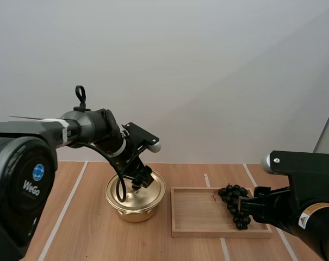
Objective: Open the lid, put the grape in the pot, and close it
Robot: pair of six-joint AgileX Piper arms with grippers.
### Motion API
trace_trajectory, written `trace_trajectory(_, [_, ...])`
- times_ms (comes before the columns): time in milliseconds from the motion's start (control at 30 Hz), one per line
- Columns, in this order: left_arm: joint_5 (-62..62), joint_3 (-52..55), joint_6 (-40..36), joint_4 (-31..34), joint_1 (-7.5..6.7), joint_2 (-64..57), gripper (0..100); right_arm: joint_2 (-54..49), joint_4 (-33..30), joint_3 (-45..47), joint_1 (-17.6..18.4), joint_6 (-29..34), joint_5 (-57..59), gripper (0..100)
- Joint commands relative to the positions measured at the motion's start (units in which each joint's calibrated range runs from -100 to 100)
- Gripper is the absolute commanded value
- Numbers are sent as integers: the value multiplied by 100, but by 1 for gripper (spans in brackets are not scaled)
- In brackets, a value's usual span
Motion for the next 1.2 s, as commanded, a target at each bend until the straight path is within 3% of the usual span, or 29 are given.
trace_trajectory(0, [-8,-153,-86,58,-21,205,100,4,-44,-30,-16,-27,-27,100])
trace_trajectory(233, [143,-171,-93,58,-21,393,100,4,-44,-30,-16,-27,-27,100])
trace_trajectory(267, [143,-171,-107,58,-21,393,93,4,-44,-30,-16,-27,-27,100])
trace_trajectory(300, [143,-171,-139,58,-21,393,78,4,-73,-30,-16,-27,-27,100])
trace_trajectory(333, [162,-183,-153,58,-21,393,72,4,-114,-30,-16,-27,-27,100])
trace_trajectory(367, [259,-217,-162,70,-21,393,48,4,-158,-30,-16,-27,-27,100])
trace_trajectory(433, [456,-294,-183,70,-21,379,10,4,-258,-30,-16,-27,-46,100])
trace_trajectory(467, [541,-317,-183,70,-21,379,0,4,-303,-30,-16,-27,-92,100])
trace_trajectory(800, [2120,-1286,-510,180,-21,55,0,711,-830,-30,-16,-18,-752,100])
trace_trajectory(1167, [2404,-2118,-528,180,-21,-1870,0,3152,-1044,-30,-16,3,-2472,100])
